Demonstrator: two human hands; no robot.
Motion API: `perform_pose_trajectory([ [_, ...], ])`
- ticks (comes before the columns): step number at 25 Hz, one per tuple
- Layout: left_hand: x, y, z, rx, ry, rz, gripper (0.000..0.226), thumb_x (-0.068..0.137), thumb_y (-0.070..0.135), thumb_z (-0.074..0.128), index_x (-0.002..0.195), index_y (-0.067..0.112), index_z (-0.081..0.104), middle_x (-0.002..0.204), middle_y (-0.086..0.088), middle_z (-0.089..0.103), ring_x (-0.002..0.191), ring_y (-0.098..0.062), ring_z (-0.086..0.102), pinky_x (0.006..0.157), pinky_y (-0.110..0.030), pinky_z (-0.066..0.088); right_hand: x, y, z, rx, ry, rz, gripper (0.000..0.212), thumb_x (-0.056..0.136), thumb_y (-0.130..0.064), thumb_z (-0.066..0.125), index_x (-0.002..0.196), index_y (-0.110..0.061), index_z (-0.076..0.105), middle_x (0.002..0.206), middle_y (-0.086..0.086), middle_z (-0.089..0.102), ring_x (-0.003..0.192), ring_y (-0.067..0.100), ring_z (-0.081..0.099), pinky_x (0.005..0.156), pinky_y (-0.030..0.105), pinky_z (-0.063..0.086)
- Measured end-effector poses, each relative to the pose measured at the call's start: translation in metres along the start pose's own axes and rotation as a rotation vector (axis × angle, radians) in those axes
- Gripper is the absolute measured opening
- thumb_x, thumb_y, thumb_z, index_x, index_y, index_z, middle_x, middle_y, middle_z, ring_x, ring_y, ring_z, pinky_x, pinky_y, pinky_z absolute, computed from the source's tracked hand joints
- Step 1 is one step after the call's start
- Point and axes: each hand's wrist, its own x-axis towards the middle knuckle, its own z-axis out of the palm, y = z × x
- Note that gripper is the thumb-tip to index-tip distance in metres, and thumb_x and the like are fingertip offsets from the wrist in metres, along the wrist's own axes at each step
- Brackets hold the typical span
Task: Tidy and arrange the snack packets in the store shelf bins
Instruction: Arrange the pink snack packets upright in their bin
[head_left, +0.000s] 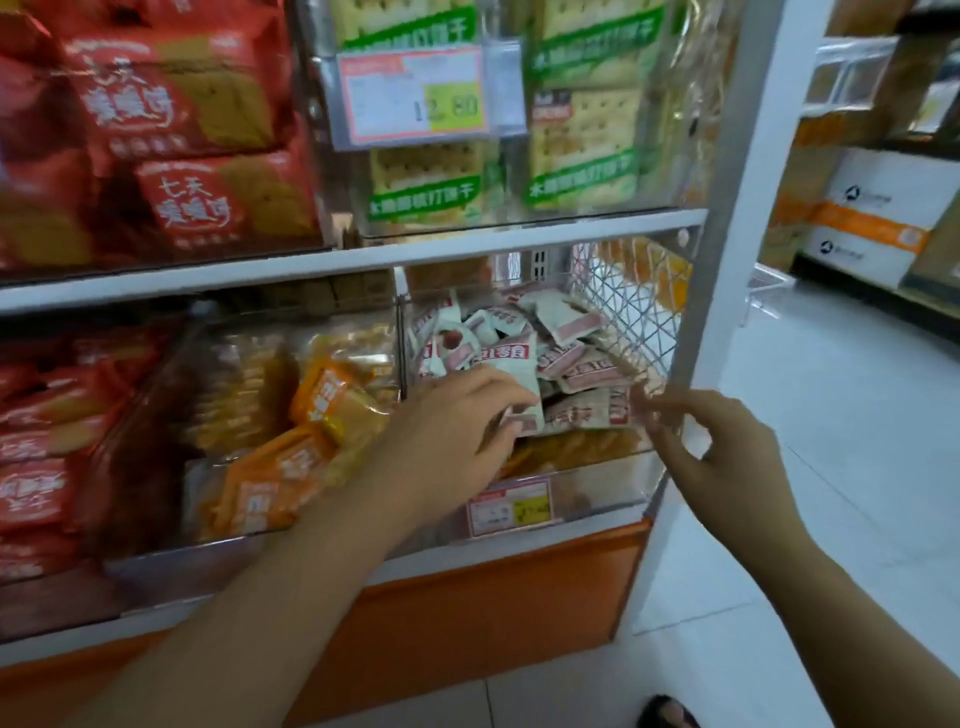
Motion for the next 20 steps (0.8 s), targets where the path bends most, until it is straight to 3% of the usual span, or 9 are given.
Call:
perform_pose_trajectory([
  [3, 0.051, 0.027, 0.027, 0.095, -0.199, 0.174, 0.033, 0.096, 0.029, 0.046, 0.128, 0.03, 0.053, 0.133, 0.01, 0.05, 0.123, -0.011, 0.043, 0.106, -0.039, 0.033, -0.001, 0.025, -0.008, 0.06, -0.082, 0.062, 0.015, 0.087, -0.015, 0.062, 0.1, -0.017, 0.07, 0.093, -0.011, 0.061, 0.087, 0.009, 0.054, 0.078, 0.023, 0.042],
  [6, 0.094, 0.043, 0.056, 0.232, -0.333, 0.288, 0.037, 0.095, 0.036, 0.047, 0.131, 0.031, 0.05, 0.139, 0.006, 0.047, 0.13, -0.014, 0.037, 0.111, -0.037, 0.024, 0.005, 0.043, -0.008, 0.102, -0.17, 0.063, 0.016, 0.088, -0.017, 0.06, 0.099, -0.024, 0.069, 0.091, -0.019, 0.06, 0.082, 0.0, 0.055, 0.073, 0.011, 0.041],
  [8, 0.11, 0.041, 0.066, 0.26, -0.374, 0.325, 0.035, 0.09, 0.047, 0.049, 0.121, 0.031, 0.056, 0.129, 0.004, 0.053, 0.122, -0.016, 0.043, 0.108, -0.039, 0.03, 0.009, 0.049, -0.008, 0.14, -0.188, 0.077, 0.016, 0.089, -0.017, 0.059, 0.097, -0.026, 0.069, 0.088, -0.02, 0.061, 0.081, -0.006, 0.056, 0.071, 0.006, 0.04],
  [10, 0.118, 0.035, 0.066, 0.304, -0.347, 0.399, 0.023, 0.084, 0.047, 0.048, 0.095, 0.029, 0.058, 0.109, 0.005, 0.058, 0.107, -0.015, 0.05, 0.104, -0.04, 0.033, 0.012, 0.053, -0.008, 0.148, -0.212, 0.08, 0.016, 0.089, -0.018, 0.058, 0.097, -0.027, 0.068, 0.086, -0.021, 0.061, 0.081, -0.007, 0.056, 0.073, 0.006, 0.04],
  [13, 0.122, 0.018, 0.053, 0.423, -0.342, 0.408, 0.007, 0.08, 0.027, 0.047, 0.079, 0.025, 0.054, 0.083, 0.01, 0.056, 0.085, -0.009, 0.05, 0.115, -0.03, 0.012, 0.016, 0.057, -0.01, 0.178, -0.243, 0.092, 0.016, 0.089, -0.019, 0.058, 0.098, -0.028, 0.068, 0.087, -0.019, 0.063, 0.083, -0.004, 0.058, 0.079, 0.012, 0.045],
  [17, 0.117, 0.009, 0.042, 0.515, -0.453, 0.347, 0.023, 0.084, 0.02, 0.047, 0.098, 0.028, 0.063, 0.094, 0.012, 0.062, 0.093, -0.01, 0.052, 0.107, -0.027, 0.024, 0.018, 0.056, -0.011, 0.216, -0.236, 0.136, 0.015, 0.088, -0.02, 0.059, 0.097, -0.026, 0.069, 0.09, -0.011, 0.068, 0.086, 0.003, 0.063, 0.084, 0.02, 0.049],
  [20, 0.122, 0.02, 0.046, 0.447, -0.487, 0.227, 0.048, 0.082, 0.016, 0.048, 0.125, 0.038, 0.052, 0.108, 0.013, 0.063, 0.105, -0.012, 0.049, 0.105, -0.032, 0.028, 0.02, 0.054, -0.009, 0.213, -0.219, 0.165, 0.013, 0.088, -0.021, 0.06, 0.096, -0.026, 0.069, 0.088, -0.01, 0.067, 0.084, 0.004, 0.063, 0.084, 0.021, 0.049],
])
